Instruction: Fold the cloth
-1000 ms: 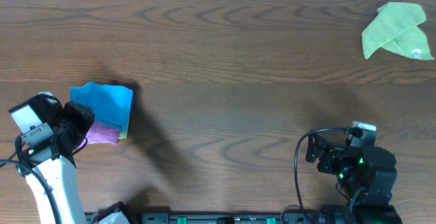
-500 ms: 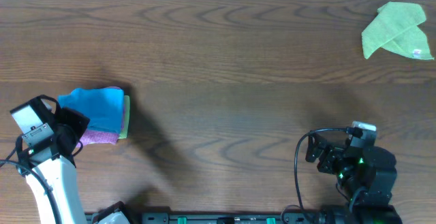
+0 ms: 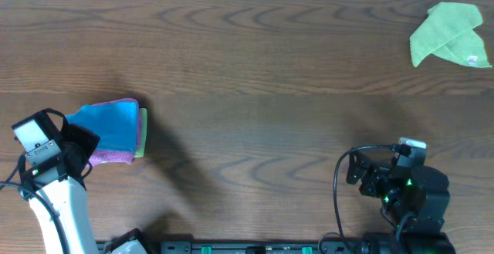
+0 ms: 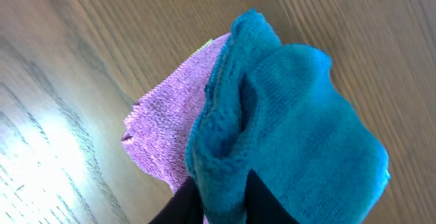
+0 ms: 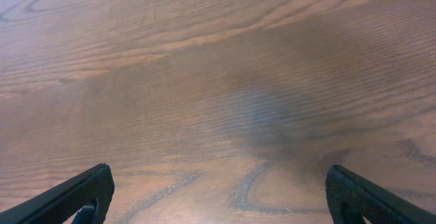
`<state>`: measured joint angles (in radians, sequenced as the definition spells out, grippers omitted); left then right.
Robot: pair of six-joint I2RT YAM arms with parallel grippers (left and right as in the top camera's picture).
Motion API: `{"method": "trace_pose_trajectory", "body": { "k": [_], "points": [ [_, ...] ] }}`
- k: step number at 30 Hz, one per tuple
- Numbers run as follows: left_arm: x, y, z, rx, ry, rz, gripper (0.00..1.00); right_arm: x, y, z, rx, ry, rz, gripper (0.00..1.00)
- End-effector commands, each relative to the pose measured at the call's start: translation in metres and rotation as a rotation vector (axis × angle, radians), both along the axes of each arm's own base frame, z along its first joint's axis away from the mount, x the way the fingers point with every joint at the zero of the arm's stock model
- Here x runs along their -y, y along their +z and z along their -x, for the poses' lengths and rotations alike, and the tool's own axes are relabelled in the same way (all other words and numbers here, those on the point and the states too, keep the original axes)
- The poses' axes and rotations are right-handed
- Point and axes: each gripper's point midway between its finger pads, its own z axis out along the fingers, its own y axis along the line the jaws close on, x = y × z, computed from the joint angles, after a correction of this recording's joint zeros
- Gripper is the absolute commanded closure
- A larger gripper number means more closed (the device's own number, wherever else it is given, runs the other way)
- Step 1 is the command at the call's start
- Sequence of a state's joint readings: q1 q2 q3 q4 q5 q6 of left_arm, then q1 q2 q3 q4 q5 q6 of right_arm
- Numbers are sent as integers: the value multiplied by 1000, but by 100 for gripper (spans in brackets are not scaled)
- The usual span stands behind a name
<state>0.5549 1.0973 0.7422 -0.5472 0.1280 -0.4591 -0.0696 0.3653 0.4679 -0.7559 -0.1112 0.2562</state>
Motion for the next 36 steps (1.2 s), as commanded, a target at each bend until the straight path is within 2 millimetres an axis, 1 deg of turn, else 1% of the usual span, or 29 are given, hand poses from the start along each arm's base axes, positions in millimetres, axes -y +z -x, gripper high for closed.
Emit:
{"method": "trace_pose_trajectory", "body": {
  "k": [1,2,6,8,13,14,16,22,24,29,32,34,36],
  "points": [
    [-10,13,-1,13,15,-40,69,3,1,0,4,-22,-5,1],
    [-10,12,0,11,17,-40,62,3,1,0,5,-22,-5,1],
    [-11,11,2,0,23,-40,44,3,1,0,5,-22,-5,1],
    [-11,11,2,-1,23,-39,37,3,1,0,4,-22,-5,1],
    [-10,10,3,-3,27,-34,24,3,1,0,5,-22,-5,1],
    [-10,11,3,-3,30,-32,20,3,1,0,4,-22,-5,1],
    [-9,12,4,1,29,-34,5,3,1,0,5,-22,-5,1],
    [-7,33,8,66,44,-62,5,3,1,0,5,-22,-5,1],
    [-2,41,10,94,36,-57,5,3,1,0,5,-22,-5,1],
    [26,59,9,195,-48,11,5,3,1,0,5,-22,-5,1],
    [45,72,3,261,-122,44,5,3,1,0,5,-22,-5,1],
    [56,77,-3,288,-166,53,5,3,1,0,5,-22,-5,1],
    [72,82,-10,308,-233,55,5,3,1,0,5,-22,-5,1]
  ]
}}
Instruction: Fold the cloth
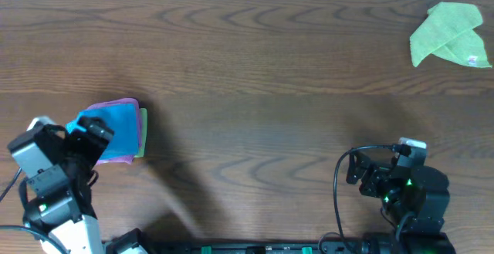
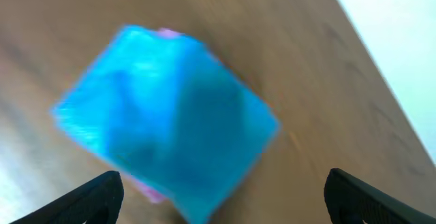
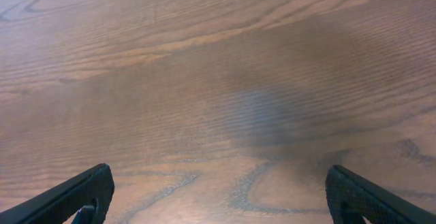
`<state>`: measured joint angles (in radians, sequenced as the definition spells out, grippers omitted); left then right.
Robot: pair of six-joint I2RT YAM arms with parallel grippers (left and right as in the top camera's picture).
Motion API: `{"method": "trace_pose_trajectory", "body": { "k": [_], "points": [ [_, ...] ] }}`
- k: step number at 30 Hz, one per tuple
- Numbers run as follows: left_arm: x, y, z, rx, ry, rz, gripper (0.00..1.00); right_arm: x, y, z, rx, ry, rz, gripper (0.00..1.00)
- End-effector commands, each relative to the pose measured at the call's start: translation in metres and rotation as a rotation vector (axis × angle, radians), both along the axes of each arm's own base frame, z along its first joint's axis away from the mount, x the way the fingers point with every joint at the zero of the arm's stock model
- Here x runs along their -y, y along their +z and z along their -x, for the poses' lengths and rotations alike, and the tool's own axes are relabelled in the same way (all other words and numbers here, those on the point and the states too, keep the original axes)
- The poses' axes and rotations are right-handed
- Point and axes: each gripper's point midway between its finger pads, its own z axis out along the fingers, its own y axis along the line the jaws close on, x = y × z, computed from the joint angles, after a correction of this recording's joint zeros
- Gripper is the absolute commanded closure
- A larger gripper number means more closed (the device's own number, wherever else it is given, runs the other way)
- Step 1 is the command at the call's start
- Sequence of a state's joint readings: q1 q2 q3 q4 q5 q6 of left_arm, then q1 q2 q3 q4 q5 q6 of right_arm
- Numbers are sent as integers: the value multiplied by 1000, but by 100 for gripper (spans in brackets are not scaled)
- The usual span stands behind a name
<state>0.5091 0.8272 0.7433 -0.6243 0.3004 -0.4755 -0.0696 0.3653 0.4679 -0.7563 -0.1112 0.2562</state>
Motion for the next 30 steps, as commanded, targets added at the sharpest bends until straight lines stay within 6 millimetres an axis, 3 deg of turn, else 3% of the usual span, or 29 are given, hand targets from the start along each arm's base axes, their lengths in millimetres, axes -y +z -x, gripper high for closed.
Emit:
{"method": "trace_pose_trajectory", "body": {
  "k": [1,7,11,14,19,30],
  "points": [
    [30,23,-15,79,-126,18,5,3,1,0,5,-22,-5,1],
    [79,44,-32,178,-333,-23,5,3,1,0,5,-22,-5,1],
    [97,67,-39,282,-398,-36,5,3,1,0,5,-22,-5,1],
    [94,83,-45,347,-376,-60,5,3,1,0,5,-22,-5,1],
    [75,88,-50,359,-307,-158,5,3,1,0,5,-22,-5,1],
    [88,103,-47,412,-590,-565,5,3,1,0,5,-22,-5,1]
  ]
}}
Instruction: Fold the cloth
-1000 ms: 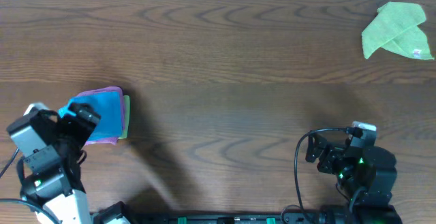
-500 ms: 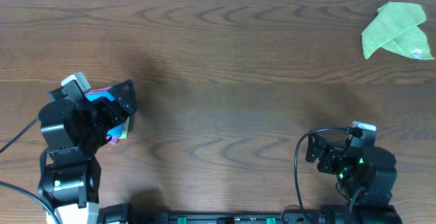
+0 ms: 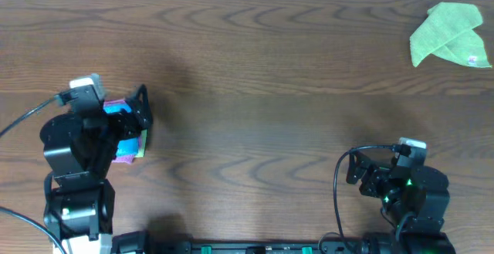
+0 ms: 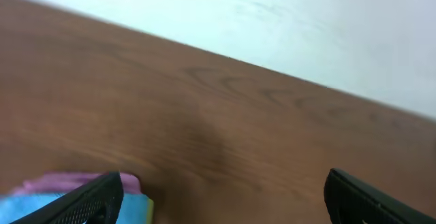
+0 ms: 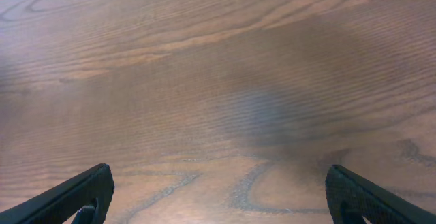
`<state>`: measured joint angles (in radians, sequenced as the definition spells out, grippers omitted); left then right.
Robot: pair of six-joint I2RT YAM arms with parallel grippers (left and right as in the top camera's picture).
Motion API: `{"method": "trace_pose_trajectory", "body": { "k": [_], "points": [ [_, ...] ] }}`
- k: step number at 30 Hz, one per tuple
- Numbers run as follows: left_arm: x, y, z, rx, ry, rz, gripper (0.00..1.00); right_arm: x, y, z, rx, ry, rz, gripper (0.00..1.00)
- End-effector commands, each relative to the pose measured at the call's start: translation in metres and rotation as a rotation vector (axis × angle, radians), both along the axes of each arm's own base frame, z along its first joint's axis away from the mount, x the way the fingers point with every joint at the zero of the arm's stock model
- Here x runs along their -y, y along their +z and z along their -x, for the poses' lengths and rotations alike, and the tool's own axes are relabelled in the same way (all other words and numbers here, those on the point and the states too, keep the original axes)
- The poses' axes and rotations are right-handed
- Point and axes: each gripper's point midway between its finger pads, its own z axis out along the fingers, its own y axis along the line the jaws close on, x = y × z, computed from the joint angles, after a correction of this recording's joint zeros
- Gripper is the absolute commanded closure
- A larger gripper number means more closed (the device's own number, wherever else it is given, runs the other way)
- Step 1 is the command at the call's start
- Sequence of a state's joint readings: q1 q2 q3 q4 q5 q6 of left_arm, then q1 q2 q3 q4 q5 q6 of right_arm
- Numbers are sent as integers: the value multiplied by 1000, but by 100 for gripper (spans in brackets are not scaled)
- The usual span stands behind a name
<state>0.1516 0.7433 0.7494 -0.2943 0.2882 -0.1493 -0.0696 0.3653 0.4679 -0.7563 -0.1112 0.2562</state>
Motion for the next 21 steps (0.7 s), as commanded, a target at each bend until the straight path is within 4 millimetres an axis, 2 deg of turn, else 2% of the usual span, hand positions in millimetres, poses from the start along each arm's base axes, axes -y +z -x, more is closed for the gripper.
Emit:
{"method": "trace_pose_trajectory", "body": {
  "k": [1,6,14,21],
  "points": [
    [4,14,6,64,-68,-167,5,3,1,0,5,-22,-5,1],
    [4,2,21,92,-59,-186,5,3,1,0,5,-22,-5,1],
    [9,-41,53,179,-58,-218,5,3,1,0,5,-22,-5,1],
    [13,-70,74,136,-89,-278,5,3,1,0,5,-22,-5,1]
  ]
}}
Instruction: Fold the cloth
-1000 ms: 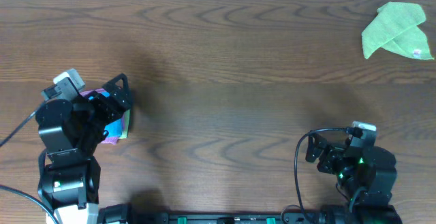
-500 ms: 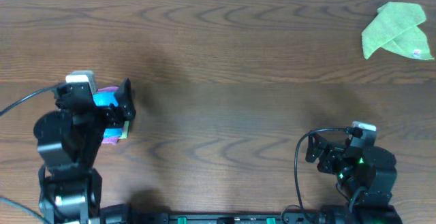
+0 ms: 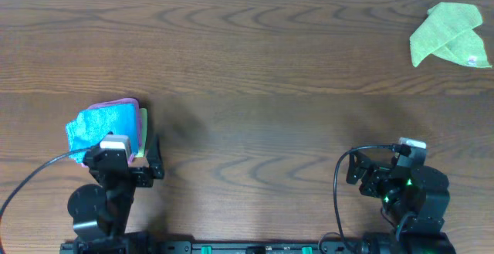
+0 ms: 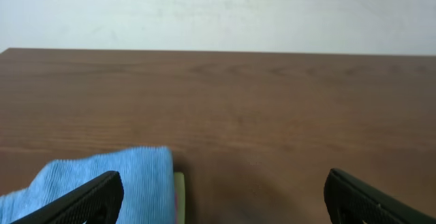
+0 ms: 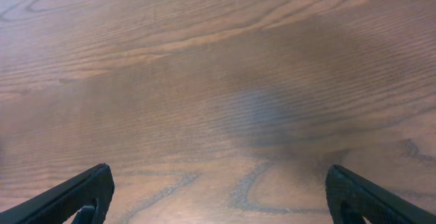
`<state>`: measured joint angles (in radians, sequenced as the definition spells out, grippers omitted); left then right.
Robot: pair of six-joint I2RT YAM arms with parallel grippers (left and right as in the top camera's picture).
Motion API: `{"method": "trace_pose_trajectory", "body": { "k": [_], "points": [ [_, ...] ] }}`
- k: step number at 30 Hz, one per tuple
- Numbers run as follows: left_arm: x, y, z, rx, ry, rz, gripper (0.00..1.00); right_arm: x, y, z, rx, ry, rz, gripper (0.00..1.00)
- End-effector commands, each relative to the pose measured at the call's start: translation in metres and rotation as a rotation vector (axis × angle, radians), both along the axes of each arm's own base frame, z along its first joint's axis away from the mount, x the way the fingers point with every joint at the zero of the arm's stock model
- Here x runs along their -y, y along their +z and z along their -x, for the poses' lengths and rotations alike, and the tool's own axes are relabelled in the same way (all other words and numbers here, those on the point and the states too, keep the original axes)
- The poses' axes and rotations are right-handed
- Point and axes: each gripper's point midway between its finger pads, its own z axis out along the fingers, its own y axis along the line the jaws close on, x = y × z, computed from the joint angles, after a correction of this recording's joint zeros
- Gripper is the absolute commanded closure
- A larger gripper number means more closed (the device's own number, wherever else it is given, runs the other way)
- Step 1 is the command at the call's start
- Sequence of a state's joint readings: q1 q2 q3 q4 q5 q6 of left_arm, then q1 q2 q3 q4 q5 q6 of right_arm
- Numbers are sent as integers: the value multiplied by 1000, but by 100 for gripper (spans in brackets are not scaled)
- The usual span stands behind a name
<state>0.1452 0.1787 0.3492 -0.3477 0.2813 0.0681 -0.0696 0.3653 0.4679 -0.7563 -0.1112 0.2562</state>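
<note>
A folded blue cloth (image 3: pixel 104 121) lies at the table's left on a pink cloth (image 3: pixel 116 102) and a green one (image 3: pixel 143 123), whose edges peek out. My left gripper (image 3: pixel 123 160) sits just in front of this stack, open and holding nothing. In the left wrist view the blue cloth (image 4: pixel 102 183) lies low left between the spread fingers (image 4: pixel 85 198), with a green edge (image 4: pixel 178 190) beside it. My right gripper (image 5: pixel 218 200) stands open over bare wood near the front right (image 3: pixel 377 174).
A crumpled light green cloth (image 3: pixel 450 32) lies at the far right corner of the wooden table (image 3: pixel 270 69). A pale wall rises behind the table's far edge (image 4: pixel 218 13). Cables run from both arm bases along the front edge.
My left arm was over the cloth stack, hiding most of it. It now stands back near the front edge, and the blue cloth shows whole on the stack. The right arm has not moved.
My left gripper was first shut on the blue cloth's edge over the pink cloth. Then it was open, with the blue cloth lying on the stack. After that it stood over the stack, and now it is drawn back in front of it.
</note>
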Motion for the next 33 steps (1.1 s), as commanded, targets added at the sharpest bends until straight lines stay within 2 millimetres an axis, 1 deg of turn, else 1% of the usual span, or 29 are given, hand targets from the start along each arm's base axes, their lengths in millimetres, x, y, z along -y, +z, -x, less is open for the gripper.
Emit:
{"method": "trace_pose_trajectory", "body": {
  "k": [1,5,12,17,21,24,28,31,33],
  "points": [
    [3,-6,6,-4,-25,-65,5,3,1,0,5,-22,-5,1],
    [6,-21,14,-48,-44,-85,5,3,1,0,5,-22,-5,1],
    [10,-37,26,-87,-58,-77,5,3,1,0,5,-22,-5,1],
    [14,-51,33,-147,-81,-69,5,3,1,0,5,-22,-5,1],
    [21,-69,40,-216,-112,-50,5,3,1,0,5,-22,-5,1],
    [23,-84,40,-258,-100,4,5,3,1,0,5,-22,-5,1],
    [26,-110,40,-325,-82,80,5,3,1,0,5,-22,-5,1],
    [21,-120,37,-338,-36,119,5,3,1,0,5,-22,-5,1],
    [15,-121,36,-343,7,128,5,3,1,0,5,-22,-5,1]
  ]
}}
